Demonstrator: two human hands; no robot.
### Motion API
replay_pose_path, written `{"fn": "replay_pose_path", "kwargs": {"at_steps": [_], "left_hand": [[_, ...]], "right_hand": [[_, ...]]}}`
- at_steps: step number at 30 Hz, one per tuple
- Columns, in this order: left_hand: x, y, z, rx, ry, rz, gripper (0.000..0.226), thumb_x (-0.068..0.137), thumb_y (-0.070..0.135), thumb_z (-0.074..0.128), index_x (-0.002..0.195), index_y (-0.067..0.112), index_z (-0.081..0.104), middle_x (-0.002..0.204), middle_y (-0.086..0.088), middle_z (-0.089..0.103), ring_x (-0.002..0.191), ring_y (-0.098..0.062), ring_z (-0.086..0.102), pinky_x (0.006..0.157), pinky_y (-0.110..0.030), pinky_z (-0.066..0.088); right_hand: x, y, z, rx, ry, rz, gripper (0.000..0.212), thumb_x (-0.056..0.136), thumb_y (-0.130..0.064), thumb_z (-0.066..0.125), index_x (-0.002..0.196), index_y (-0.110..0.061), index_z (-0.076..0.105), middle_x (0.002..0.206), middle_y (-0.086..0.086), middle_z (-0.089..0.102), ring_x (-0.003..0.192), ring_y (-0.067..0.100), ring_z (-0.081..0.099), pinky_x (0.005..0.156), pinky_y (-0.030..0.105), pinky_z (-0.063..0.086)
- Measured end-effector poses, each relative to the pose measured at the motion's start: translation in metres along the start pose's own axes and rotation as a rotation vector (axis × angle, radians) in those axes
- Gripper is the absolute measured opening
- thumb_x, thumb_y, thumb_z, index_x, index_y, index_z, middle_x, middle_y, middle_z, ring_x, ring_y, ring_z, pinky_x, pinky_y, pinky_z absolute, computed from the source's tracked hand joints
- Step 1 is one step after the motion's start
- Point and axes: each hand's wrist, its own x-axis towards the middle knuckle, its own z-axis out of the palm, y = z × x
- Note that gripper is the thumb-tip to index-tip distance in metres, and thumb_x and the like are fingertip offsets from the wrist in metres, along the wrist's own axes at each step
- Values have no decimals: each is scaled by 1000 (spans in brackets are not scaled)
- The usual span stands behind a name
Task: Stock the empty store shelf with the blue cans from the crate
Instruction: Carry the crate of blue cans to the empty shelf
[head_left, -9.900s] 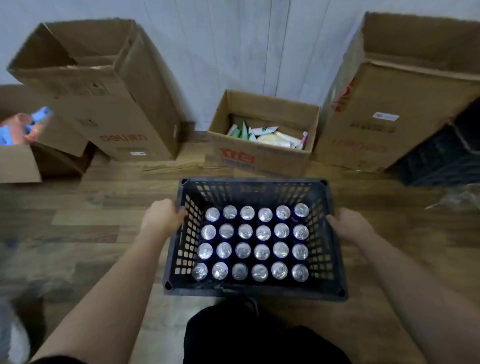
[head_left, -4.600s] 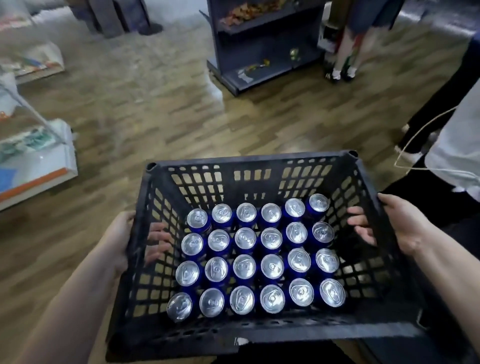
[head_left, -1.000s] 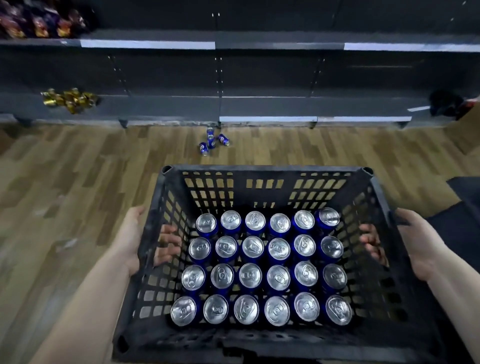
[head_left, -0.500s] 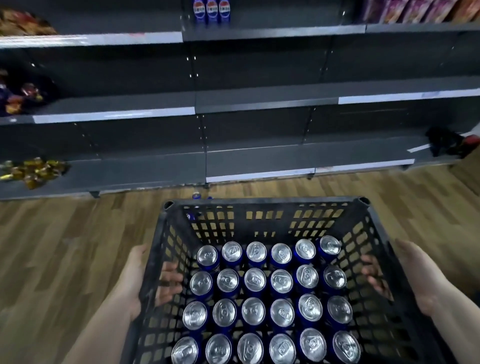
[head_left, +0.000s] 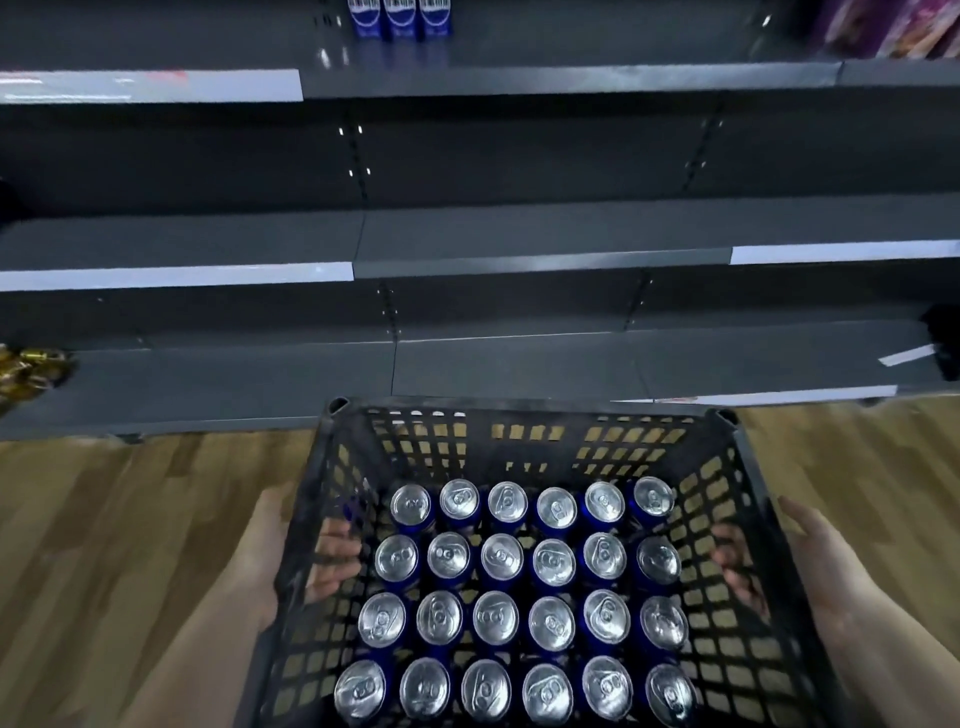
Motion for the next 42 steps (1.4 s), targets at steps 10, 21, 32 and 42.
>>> {"fn": "replay_pose_path", "kwargs": {"at_steps": [10,21,32,42], "left_hand": [[159,90,79,-59,13,-92,79,88,61,20,103,-5,62,87,-23,69,80,-38,64,65,-35,42],[350,106,147,-123,33,-146,66,89,51,24,90,-3,63,80,-24,67,65,-35,66,71,-37,42],[564,22,178,-100,58,-162,74,90,55,21,96,-7,60,75,-24,67,72,-37,61,71,-38,43],[669,-37,186,-7,61,-119,78,85,62,27,105,-3,63,102,-25,66,90,-38,60,77,-38,41]], "right_hand": [[159,-132,21,-97,46,14,76,95,-63,24,115,1,60,80,17,59,61,27,55,53,28,46],[362,-172,9,-138,101,-23,68,96,-54,25,105,2,63,74,18,62,58,28,53,60,34,36],[604,-132,-27,-173,3,33,78,78,-72,42,100,-3,70,79,17,65,61,28,59,59,33,43],[735,-91,-35,-202,3,54,80,89,-68,24,114,-2,61,86,18,62,66,28,54,64,33,39]]}}
